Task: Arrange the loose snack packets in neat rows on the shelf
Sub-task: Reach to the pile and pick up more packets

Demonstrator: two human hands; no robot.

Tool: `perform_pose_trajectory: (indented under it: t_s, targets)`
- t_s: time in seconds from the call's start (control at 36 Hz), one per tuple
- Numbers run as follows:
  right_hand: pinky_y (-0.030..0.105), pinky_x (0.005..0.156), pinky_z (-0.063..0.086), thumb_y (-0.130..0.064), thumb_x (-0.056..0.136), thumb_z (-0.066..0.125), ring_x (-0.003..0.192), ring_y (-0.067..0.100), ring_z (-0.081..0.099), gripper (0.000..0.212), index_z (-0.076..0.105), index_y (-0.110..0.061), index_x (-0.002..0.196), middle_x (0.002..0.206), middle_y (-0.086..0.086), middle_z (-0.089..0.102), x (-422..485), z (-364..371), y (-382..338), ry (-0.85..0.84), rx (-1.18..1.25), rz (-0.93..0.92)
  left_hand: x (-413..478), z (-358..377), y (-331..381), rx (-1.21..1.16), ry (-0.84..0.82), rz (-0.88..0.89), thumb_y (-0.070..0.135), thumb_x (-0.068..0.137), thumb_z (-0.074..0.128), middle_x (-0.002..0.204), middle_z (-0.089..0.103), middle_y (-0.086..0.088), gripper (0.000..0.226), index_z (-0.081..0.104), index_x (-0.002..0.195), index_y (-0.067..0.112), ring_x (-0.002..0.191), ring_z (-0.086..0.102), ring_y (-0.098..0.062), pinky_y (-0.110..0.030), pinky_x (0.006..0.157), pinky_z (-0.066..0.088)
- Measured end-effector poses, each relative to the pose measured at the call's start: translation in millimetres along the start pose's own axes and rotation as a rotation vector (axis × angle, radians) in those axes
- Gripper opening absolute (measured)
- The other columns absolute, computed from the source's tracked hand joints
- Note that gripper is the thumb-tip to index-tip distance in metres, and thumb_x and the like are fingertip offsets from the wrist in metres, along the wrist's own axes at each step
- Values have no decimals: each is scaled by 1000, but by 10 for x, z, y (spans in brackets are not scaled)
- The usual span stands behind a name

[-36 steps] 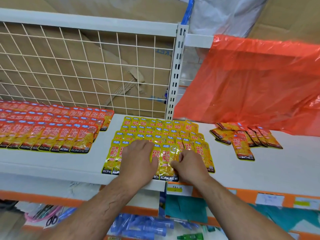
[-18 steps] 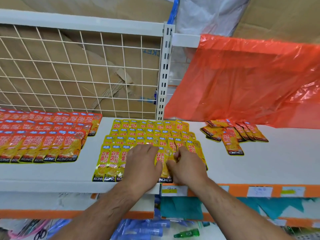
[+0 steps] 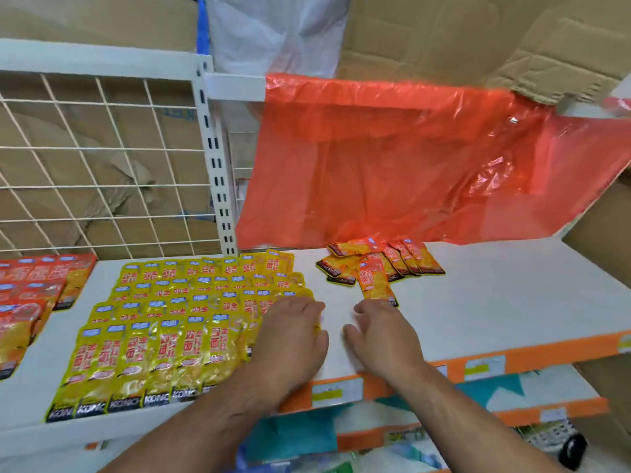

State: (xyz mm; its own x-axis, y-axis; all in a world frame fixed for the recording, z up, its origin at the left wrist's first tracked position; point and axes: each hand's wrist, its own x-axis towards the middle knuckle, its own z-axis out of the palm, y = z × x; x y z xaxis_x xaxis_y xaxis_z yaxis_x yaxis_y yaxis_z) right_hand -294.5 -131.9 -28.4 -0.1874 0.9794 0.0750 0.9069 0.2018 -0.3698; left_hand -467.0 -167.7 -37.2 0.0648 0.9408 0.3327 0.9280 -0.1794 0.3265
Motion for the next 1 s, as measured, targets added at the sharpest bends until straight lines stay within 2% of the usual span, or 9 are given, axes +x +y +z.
perform_pose_trajectory:
  t_s: [0.11,0.33,0.47,0.56,0.64,0.72,0.81,0.92,1.0]
  targets:
    - [33,90,48,-45,88,57,114,20,55,40,61,-27,123,121,-1,59,183,-121,493,-6,14,-1,235,233,403,-45,-126,-51,40,80,45,129,61,1,57,59,132,20,121,51,-22,-32,107,36]
    - [31,98,44,-43,91,56,122,20,52,44,60,-21,129,131,-1,59,737,-416,1513,-41,-15,-72,723,903,1054,-71,-101,-235,42,78,51,140,53,-3,61,56,135,20,131,43,-25,-37,106,41]
    - [34,101,45,-44,91,55,129,23,47,54,48,-22,140,144,1,48,1035,-553,1888,-98,-61,-140,847,1144,1223,62,-138,-291,56,82,39,150,44,-9,73,45,146,22,139,35,-31,-40,116,31]
    - [37,107,41,-48,94,52,136,27,40,67,32,-21,151,158,-1,29,1168,-596,1997,-199,-106,-174,857,1180,1320,80,-122,-321,51,84,49,146,50,-8,66,49,143,22,135,41,-30,-37,114,32]
    - [39,102,44,-53,95,47,129,30,45,64,36,-20,149,153,0,37,1238,-601,2034,-252,-149,-211,885,1140,1420,5,-40,-364,39,82,51,122,67,-2,50,64,126,20,115,54,-29,-37,97,47]
    - [36,86,50,-52,94,49,111,27,56,43,59,-20,120,124,2,59,1262,-580,2054,-178,-100,-202,918,1093,1499,-63,52,-455,23,85,55,101,69,-3,28,67,110,19,101,54,-29,-36,80,46]
    - [36,73,51,-46,94,49,94,27,62,31,60,-17,91,98,3,64,1248,-585,2078,-100,6,-107,934,1111,1484,-89,118,-668,23,85,61,107,59,-10,34,60,119,15,106,50,-31,-39,85,43]
    - [40,77,53,-49,93,52,99,31,61,36,56,-14,102,103,7,62,1290,-580,2163,-49,134,48,1013,1096,1463,-132,61,-868,33,80,66,106,56,-14,40,57,111,9,106,51,-34,-40,86,42]
    - [43,82,53,-57,88,58,108,36,58,56,50,-9,115,114,12,58,1380,-587,2144,-70,179,147,1069,1053,1506,-121,13,-920,39,76,68,102,55,-12,43,55,104,9,103,52,-33,-39,84,44]
